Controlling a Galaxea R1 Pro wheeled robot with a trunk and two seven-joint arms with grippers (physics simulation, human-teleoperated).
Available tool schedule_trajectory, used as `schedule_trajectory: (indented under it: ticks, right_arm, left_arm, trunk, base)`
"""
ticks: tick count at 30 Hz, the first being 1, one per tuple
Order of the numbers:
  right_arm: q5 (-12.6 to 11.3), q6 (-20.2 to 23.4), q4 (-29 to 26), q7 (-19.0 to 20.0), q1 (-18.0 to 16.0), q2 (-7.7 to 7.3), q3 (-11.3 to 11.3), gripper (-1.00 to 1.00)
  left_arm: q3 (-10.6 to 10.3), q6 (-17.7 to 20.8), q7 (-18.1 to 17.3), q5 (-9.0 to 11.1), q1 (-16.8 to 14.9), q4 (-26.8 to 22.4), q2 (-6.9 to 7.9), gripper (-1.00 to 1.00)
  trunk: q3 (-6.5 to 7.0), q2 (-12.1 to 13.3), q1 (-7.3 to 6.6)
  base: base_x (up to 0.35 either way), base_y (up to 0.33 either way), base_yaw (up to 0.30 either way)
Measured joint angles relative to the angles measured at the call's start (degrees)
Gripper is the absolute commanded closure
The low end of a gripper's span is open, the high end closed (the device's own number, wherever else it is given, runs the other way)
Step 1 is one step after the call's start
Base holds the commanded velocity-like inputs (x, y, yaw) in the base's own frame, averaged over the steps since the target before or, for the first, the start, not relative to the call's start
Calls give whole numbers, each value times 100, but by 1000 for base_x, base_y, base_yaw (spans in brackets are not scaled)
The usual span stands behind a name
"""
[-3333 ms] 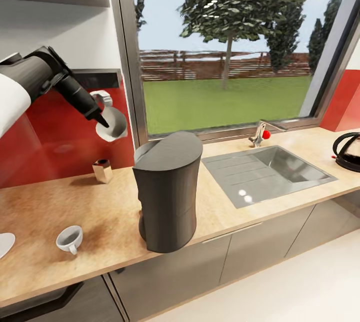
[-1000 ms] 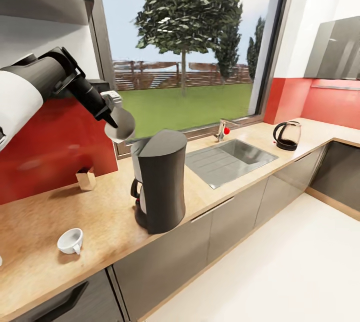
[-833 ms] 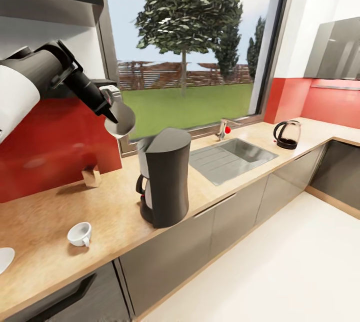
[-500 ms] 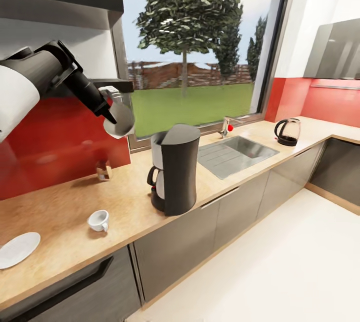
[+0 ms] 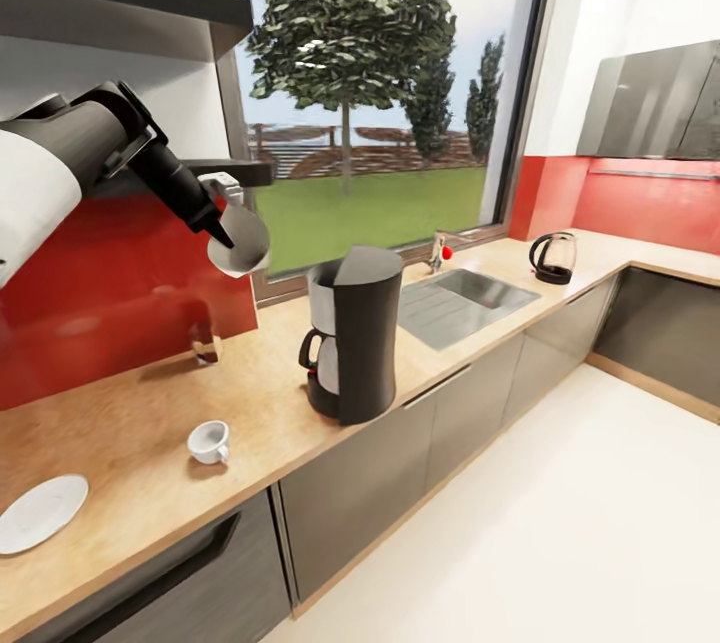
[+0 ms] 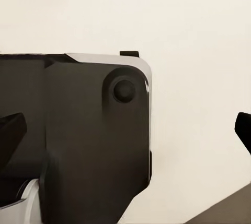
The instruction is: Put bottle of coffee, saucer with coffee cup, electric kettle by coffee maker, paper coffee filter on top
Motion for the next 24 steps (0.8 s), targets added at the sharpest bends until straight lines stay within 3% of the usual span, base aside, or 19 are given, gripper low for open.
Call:
schedule_trajectory:
  ticks: [3, 10, 24]
  right_arm:
    - [0, 3, 0, 0, 0, 0, 0, -100]
    - [0, -3, 0, 0, 0, 0, 0, -100]
    - [0, -3, 7, 0, -1, 0, 0, -100]
  left_arm:
    - [-32, -3, 0, -15, 2, -1, -6, 100]
    - [-149, 4, 0, -263, 8, -9, -35, 100]
    - [-147, 5, 0, -272, 7, -16, -34, 100]
  trunk:
    - [10, 0, 1]
    - [31, 0, 2]
    - [76, -4, 3]
  base:
    - [67, 61, -248]
    - [9, 9, -248]
    - [0, 0, -248]
